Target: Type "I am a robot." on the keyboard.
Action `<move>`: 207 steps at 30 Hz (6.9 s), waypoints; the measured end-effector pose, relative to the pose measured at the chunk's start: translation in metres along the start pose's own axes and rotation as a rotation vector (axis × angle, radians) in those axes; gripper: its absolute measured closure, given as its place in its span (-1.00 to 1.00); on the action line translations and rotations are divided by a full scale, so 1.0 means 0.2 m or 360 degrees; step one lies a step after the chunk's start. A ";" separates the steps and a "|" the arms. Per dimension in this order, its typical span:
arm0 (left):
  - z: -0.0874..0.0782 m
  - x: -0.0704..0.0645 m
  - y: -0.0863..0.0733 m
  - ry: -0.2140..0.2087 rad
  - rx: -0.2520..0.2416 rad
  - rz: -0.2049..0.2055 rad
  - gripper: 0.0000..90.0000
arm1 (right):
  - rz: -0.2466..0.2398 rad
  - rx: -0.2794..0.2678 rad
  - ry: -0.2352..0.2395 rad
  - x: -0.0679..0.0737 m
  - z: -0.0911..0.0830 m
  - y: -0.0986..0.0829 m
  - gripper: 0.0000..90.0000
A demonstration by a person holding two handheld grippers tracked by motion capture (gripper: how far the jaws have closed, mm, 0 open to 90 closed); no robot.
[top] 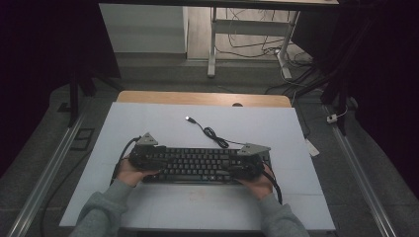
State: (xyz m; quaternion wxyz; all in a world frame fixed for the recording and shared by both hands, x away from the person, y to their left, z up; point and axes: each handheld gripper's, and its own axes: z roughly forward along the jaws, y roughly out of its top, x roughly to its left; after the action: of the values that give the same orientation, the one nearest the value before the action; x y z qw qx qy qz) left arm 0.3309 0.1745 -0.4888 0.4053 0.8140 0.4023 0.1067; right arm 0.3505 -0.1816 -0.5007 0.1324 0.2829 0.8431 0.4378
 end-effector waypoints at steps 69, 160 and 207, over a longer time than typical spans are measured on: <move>0.03 0.00 -0.01 0.0037 0.0049 0.0047 -0.15 | -0.0037 0.0217 0.0177 0.10 0.38 0.20 1.00; 0.22 -0.09 0.03 0.0031 0.0151 0.0200 0.97 | 0.0028 0.0030 -0.0018 0.01 -0.12 -0.06 0.07; -0.01 0.02 0.02 0.0028 -0.0040 -0.0029 -0.03 | 0.0021 0.0031 -0.0031 0.00 -0.13 -0.06 0.06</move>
State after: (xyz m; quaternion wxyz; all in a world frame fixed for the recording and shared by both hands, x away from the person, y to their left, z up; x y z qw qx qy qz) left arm 0.3347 0.1770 -0.4851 0.4127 0.8042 0.4119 0.1152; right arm 0.3347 -0.2043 -0.4958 0.1350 0.2941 0.8440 0.4277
